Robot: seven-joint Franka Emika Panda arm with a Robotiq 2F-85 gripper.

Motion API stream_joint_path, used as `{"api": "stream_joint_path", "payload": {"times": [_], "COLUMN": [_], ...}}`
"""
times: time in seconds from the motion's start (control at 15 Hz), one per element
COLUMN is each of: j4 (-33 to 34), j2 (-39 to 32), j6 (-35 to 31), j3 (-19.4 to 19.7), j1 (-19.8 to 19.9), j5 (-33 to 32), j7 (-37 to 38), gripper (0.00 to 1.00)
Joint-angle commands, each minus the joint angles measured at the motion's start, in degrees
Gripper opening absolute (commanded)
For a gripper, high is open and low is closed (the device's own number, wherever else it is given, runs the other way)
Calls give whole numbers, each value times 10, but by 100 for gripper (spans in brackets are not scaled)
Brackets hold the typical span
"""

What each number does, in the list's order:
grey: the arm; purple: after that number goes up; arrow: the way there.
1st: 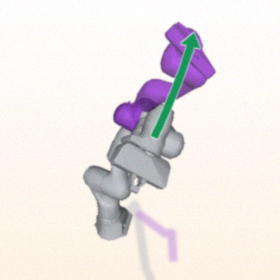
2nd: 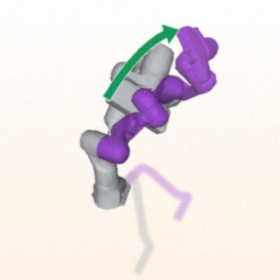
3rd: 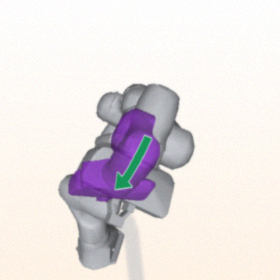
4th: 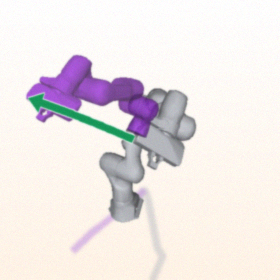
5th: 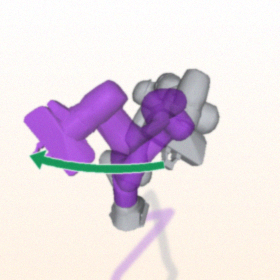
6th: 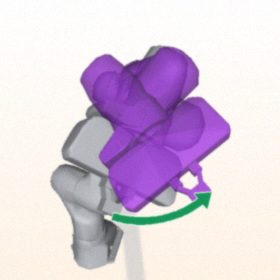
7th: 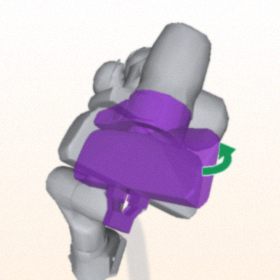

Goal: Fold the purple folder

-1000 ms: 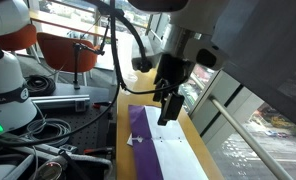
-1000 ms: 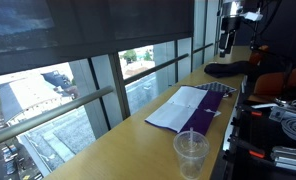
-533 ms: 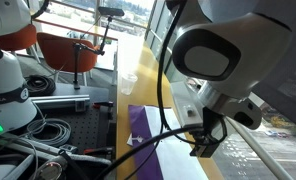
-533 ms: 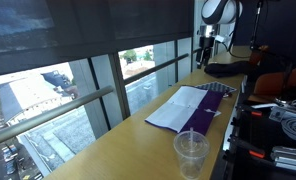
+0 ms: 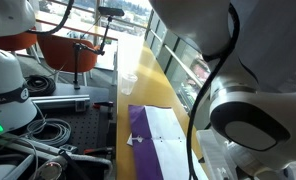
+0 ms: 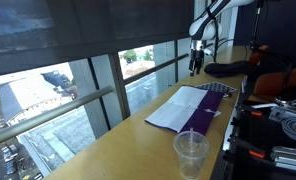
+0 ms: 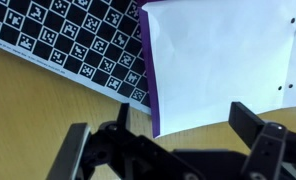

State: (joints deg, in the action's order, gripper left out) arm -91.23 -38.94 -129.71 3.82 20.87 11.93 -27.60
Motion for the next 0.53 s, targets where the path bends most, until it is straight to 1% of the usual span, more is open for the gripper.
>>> {"api": "stream_joint_path", "payload": {"times": [0.0,0.27,0.47], "j4": [141,256,303], "j2": [-94,-177,-217], "j6": [76,144,178], "j3": [-32,-55,-66], "j1": [44,67,68], "j5": [10,10,10], "j7": [-34,-57,-62], "gripper": [100,100,100]}}
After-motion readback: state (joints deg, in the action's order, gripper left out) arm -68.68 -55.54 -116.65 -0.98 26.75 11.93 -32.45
